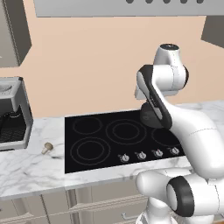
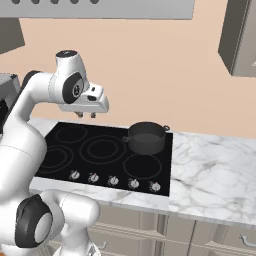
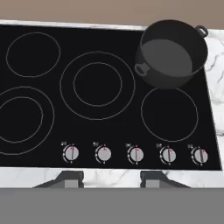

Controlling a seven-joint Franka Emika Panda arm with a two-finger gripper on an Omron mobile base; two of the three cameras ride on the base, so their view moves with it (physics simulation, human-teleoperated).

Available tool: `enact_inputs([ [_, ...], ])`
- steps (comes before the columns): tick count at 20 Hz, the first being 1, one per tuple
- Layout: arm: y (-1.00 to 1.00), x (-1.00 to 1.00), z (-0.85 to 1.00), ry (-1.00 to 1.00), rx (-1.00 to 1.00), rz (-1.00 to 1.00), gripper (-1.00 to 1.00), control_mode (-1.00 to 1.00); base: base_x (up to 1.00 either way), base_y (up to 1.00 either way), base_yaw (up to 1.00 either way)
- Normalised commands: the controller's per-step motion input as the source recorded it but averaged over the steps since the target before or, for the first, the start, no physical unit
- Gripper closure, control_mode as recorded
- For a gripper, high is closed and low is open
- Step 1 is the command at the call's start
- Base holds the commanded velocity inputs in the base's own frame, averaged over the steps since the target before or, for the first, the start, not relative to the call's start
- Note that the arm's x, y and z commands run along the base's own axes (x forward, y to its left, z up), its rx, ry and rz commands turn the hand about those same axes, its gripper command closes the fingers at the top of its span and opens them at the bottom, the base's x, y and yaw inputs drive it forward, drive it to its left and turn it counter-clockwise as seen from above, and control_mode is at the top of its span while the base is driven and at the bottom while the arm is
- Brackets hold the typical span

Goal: Turn on the burner for the pot on the stove. Wait thirty seconds for the pot to heat up. Then add the mushroom to the pot.

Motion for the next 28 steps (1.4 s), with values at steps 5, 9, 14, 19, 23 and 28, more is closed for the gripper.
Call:
enact_inputs([
  [5,-0.02,-0.24,-0.16,0.03,0.0,0.0,-1.0,-1.0,0.0,0.0,0.0],
  [9,-0.17,-0.39,-0.27,0.1,0.0,0.0,-1.0,-1.0,0.0,0.0,0.0],
  [14,-0.43,-0.47,-0.28,0.09,0.0,0.0,-1.0,-1.0,0.0,0.0,0.0],
  [19,-0.37,-0.38,-0.31,0.12,0.0,0.0,-1.0,-1.0,0.0,0.0,0.0],
  [23,-0.48,-0.27,-0.4,0.18,0.01,0.0,-1.0,-1.0,0.0,0.0,0.0],
  [28,-0.52,-0.09,-0.38,0.19,0.01,0.0,-1.0,-1.0,0.0,0.0,0.0],
])
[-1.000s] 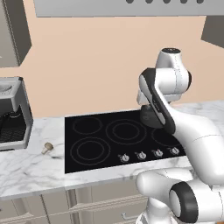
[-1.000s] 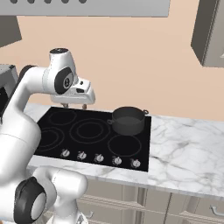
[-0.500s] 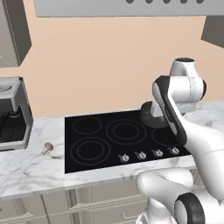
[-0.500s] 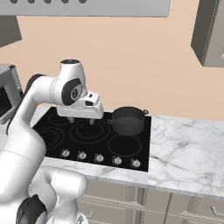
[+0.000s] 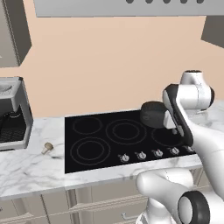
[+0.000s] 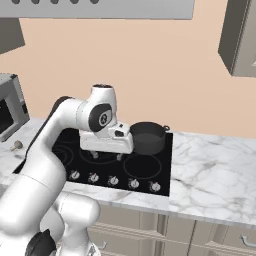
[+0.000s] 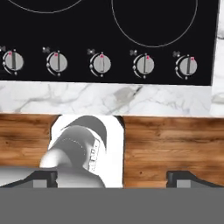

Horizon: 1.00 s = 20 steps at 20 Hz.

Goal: Turn on the burner for the pot on the stove. Wait thirty seconds for the pot to heat up. Then add the mushroom to the pot.

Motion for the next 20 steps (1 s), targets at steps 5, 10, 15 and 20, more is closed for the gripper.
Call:
enact_inputs([
  [5,-0.44,0.0,-0.51,0.17,0.0,0.0,-1.0,-1.0,0.0,0.0,0.0],
  [10,-0.33,0.0,-0.43,0.08,0.0,0.0,-1.0,-1.0,0.0,0.0,0.0],
  [15,-0.2,0.0,-0.44,-0.02,0.0,0.0,-1.0,-1.0,0.0,0.0,0.0],
  [20,-0.08,0.07,-0.42,-0.14,0.0,0.0,-1.0,-1.0,0.0,0.0,0.0],
])
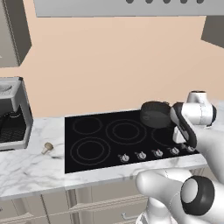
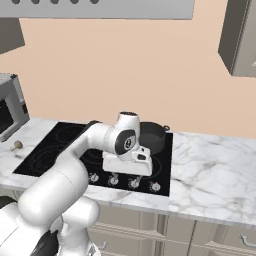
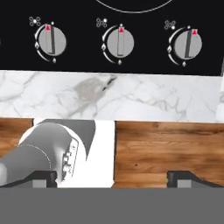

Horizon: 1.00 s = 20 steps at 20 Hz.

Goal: Turn on the burner for the pot on the stove. Wait thirty seconds for the pot to heat up. Then add the mushroom to the pot.

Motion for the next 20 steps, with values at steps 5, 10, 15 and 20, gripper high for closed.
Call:
enact_inputs([
  [5,-0.02,0.25,-0.38,-0.15,0.0,0.01,-1.0,-1.0,0.0,0.0,0.0],
  [10,-0.09,0.3,-0.23,-0.07,0.0,0.01,-1.0,-1.0,0.0,0.0,0.0],
  [15,-0.09,0.29,-0.17,-0.01,0.0,0.01,-1.0,-1.0,0.0,0.0,0.0],
  [20,0.0,0.25,-0.21,-0.01,0.0,0.0,-1.0,-1.0,0.0,0.0,0.0],
])
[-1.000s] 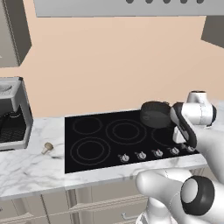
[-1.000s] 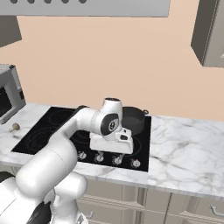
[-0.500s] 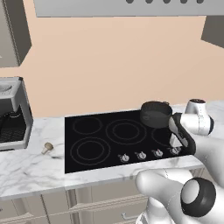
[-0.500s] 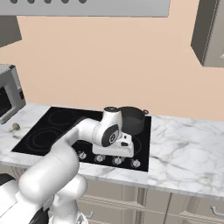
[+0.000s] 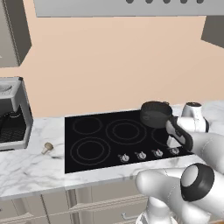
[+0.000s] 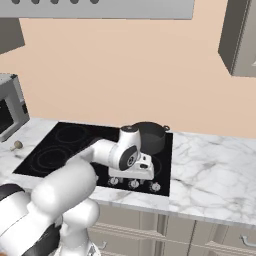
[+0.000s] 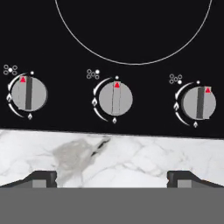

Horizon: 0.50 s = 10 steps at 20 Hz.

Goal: Turn on the burner for the pot on the stove. Wait thirty seconds for the pot to heat up. Then add the mushroom to the pot.

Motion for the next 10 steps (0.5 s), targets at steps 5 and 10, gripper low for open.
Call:
enact_inputs([
  [5,0.0,0.23,-0.24,0.0,0.0,0.0,-1.0,-1.0,0.0,0.0,0.0],
  [10,0.0,0.26,-0.28,0.0,0.0,0.0,-1.0,-1.0,0.0,0.0,0.0],
])
